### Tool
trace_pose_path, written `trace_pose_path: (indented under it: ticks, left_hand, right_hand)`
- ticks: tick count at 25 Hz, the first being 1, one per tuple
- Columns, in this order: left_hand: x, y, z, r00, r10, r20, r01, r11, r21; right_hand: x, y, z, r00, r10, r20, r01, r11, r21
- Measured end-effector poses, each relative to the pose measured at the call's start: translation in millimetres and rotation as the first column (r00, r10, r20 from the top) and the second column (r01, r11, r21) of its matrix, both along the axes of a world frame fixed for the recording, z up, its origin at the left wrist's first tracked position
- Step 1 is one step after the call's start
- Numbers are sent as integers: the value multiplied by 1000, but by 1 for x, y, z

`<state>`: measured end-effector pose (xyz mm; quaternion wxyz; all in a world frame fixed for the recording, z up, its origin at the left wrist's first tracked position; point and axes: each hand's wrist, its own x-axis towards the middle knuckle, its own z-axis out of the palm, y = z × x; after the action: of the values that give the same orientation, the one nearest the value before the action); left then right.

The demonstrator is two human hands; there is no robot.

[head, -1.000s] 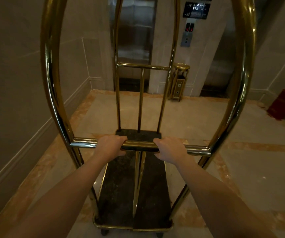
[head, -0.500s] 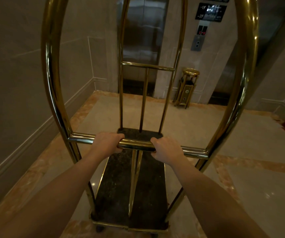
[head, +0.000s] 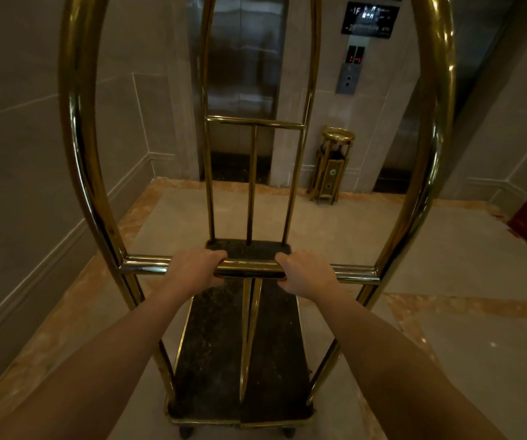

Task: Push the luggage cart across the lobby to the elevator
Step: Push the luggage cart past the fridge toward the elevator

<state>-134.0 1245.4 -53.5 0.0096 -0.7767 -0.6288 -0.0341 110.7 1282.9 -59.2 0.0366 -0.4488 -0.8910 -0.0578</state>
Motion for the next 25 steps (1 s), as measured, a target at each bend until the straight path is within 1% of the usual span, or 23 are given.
trace_pose_path:
  ticks: [5, 9, 15, 20, 25]
  left_hand:
    - [-5, 64, 7, 1000, -26, 5, 27, 998, -60]
    - [-7, 114, 8, 999, -15, 35, 18, 994, -104]
    - [-10, 186, 1, 999, 1, 45, 1, 999, -47]
    - [-12, 248, -1, 998, 37, 49, -35, 999, -32]
    - [-16, 305, -5, 998, 56, 35, -55, 998, -23]
  right_hand:
    - [-3, 63, -1, 1000, -12, 6, 12, 1000, -28]
    - [-6, 109, 2, 1000, -10, 19, 11, 998, -63]
    - [-10, 182, 4, 999, -2, 34, 2, 1000, -6]
    - [-13, 242, 6, 1000, 16, 20, -16, 1000, -6]
    - [-17, 300, 3, 1000, 26, 13, -26, 999, 28]
